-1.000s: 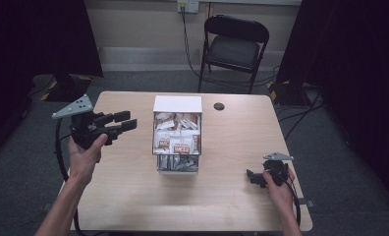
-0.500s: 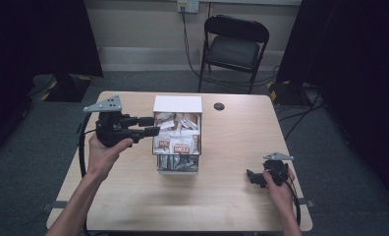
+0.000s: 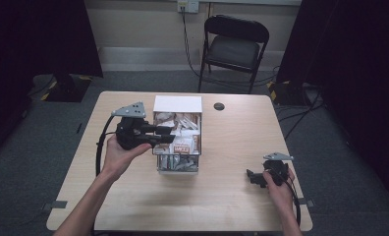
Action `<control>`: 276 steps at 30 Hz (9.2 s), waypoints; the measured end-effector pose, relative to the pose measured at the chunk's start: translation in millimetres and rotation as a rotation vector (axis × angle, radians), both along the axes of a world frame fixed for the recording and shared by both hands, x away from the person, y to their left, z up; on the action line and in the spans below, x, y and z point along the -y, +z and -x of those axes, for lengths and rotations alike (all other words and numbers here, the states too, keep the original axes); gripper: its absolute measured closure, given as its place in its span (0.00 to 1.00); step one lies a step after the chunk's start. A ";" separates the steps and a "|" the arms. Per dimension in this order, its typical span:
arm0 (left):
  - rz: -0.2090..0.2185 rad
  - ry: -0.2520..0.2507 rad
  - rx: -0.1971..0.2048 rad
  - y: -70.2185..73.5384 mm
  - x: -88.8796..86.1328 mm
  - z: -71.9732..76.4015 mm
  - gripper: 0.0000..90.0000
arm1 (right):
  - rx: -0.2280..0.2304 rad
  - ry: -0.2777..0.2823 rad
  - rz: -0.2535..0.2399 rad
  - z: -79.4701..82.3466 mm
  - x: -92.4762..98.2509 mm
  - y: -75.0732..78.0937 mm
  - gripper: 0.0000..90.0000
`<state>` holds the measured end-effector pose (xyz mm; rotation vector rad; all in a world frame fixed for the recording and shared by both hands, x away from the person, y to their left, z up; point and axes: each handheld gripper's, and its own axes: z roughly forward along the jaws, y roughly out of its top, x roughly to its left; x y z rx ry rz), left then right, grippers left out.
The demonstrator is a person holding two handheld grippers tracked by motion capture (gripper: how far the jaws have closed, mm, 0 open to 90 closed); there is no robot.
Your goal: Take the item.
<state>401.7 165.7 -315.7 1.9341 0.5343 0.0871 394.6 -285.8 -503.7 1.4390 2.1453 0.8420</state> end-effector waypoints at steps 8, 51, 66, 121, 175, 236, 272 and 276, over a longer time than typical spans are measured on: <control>-0.024 0.016 -0.008 -4.6 3.3 -3.4 0.78 | 0.000 0.000 0.000 -0.1 0.0 0.0 0.00; 0.056 -0.091 -0.098 -13.3 6.9 -7.6 1.00 | 0.000 0.001 0.000 -0.2 0.0 0.0 0.00; 0.060 -0.081 -0.080 -10.1 2.3 -4.2 1.00 | 0.000 0.001 0.000 -0.2 0.0 0.0 0.00; 0.210 0.068 0.026 11.2 -40.9 12.7 1.00 | 0.000 0.001 0.000 -0.2 0.1 0.0 0.00; 0.181 0.183 0.098 24.8 -105.1 32.1 1.00 | 0.000 0.001 0.001 -0.6 0.0 0.0 0.00; -0.108 0.311 -0.187 -129.8 -96.7 -20.4 1.00 | 0.000 0.001 0.001 -0.6 0.1 0.0 0.00; -0.169 0.398 -0.247 -167.5 -97.3 -38.3 0.83 | 0.000 0.001 0.000 -0.6 0.1 0.0 0.00; -0.160 0.412 -0.248 -167.7 -99.7 -39.4 0.75 | 0.000 0.001 0.000 -0.6 0.0 0.0 0.00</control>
